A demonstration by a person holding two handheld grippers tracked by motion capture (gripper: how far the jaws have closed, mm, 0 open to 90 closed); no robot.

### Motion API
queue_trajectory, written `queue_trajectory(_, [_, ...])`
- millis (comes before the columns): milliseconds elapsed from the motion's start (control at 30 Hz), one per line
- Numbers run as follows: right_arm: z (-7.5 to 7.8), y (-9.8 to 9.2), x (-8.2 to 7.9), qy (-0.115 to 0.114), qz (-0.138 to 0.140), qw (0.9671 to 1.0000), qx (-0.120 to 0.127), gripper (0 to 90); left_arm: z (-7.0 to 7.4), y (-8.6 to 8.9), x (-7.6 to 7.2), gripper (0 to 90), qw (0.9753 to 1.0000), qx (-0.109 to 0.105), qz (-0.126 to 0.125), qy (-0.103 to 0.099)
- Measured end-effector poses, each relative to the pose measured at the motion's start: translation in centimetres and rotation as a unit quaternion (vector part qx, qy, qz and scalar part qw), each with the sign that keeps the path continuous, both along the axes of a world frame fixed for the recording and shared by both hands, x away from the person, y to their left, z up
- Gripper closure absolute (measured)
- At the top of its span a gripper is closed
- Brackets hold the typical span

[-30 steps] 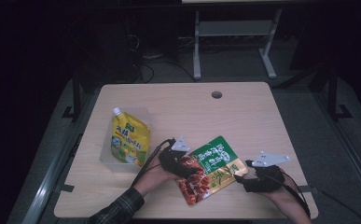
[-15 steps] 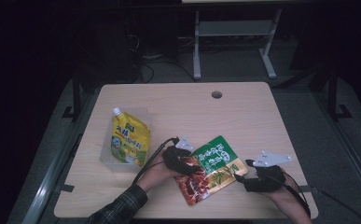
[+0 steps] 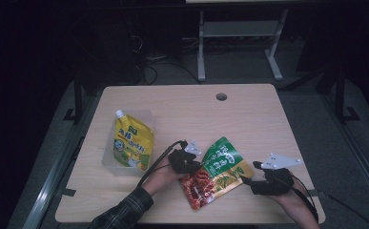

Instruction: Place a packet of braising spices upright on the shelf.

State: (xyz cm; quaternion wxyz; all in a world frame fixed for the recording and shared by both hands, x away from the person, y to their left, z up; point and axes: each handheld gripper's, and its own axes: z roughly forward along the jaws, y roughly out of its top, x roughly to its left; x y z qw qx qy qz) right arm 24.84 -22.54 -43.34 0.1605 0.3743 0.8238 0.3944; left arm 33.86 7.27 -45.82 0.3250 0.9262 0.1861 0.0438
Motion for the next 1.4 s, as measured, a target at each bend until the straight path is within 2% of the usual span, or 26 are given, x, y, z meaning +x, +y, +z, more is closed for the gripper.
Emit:
queue_trajectory(133, [-0.2,0.0,0.2,0.01,-0.001,0.9999,0.0,25.4,0.0,0.2,0.0,89.2,0.9997,-0.018,0.013,0.013])
queue_trajectory(300, [-0.1,-0.2,0.4,0.014,-0.005,0.9998,0.01,20.7,0.4,0.5,-0.2,89.7,0.9994,-0.025,0.021,0.01])
queue_trajectory(333, [-0.1,-0.3,0.4,0.021,-0.004,0.9996,0.016,20.5,0.5,0.5,-0.3,89.7,0.9994,-0.028,0.021,0.01])
queue_trajectory(400, [-0.1,-0.4,0.6,0.024,-0.001,0.9995,0.02,19.5,0.8,0.7,-0.5,89.7,0.9986,-0.042,0.03,0.012])
queue_trajectory(433, [-0.1,-0.4,0.7,0.027,0.002,0.9994,0.021,18.7,1.1,0.9,-0.5,89.7,0.9988,-0.041,0.025,0.008])
queue_trajectory(500, [-0.1,-0.3,0.8,0.031,0.005,0.9993,0.02,17.5,1.6,1.1,-0.7,89.8,0.9977,-0.058,0.035,0.005])
queue_trajectory(533, [-0.1,-0.3,0.9,0.031,0.006,0.9993,0.02,17.2,2.0,1.3,-0.8,89.8,0.9979,-0.056,0.032,0.002])
queue_trajectory(600, [-0.1,-0.3,0.9,0.031,0.009,0.9991,0.027,15.9,2.4,1.5,-1.0,89.8,0.9963,-0.073,0.045,0.0])
queue_trajectory(700, [0.0,-0.3,0.9,0.029,0.012,0.9989,0.035,15.4,3.3,1.8,-1.3,89.9,0.9948,-0.087,0.052,-0.009])
queue_trajectory(733, [0.0,-0.3,1.0,0.029,0.012,0.9987,0.038,15.4,3.6,1.9,-1.4,89.9,0.9951,-0.085,0.047,-0.015])
queue_trajectory(867, [-0.2,-0.2,1.2,0.038,0.019,0.9982,0.042,15.5,4.2,2.0,-1.7,89.9,0.9935,-0.101,0.05,-0.019])
queue_trajectory(967, [-0.3,0.0,1.7,0.048,0.025,0.9968,0.059,16.5,4.8,2.2,-1.8,90.0,0.9921,-0.111,0.053,-0.024])
queue_trajectory(1000, [-0.3,0.1,1.9,0.045,0.028,0.9966,0.063,16.6,5.0,2.3,-1.8,90.0,0.9918,-0.113,0.052,-0.029])
queue_trajectory(1300, [-0.3,1.1,2.9,0.043,0.044,0.9934,0.097,21.2,7.1,3.4,-1.8,90.0,0.9841,-0.16,0.066,-0.04])
queue_trajectory(1400, [-0.1,1.7,3.2,0.038,0.053,0.9911,0.116,24.6,7.2,3.4,-1.8,90.0,0.9828,-0.169,0.066,-0.037])
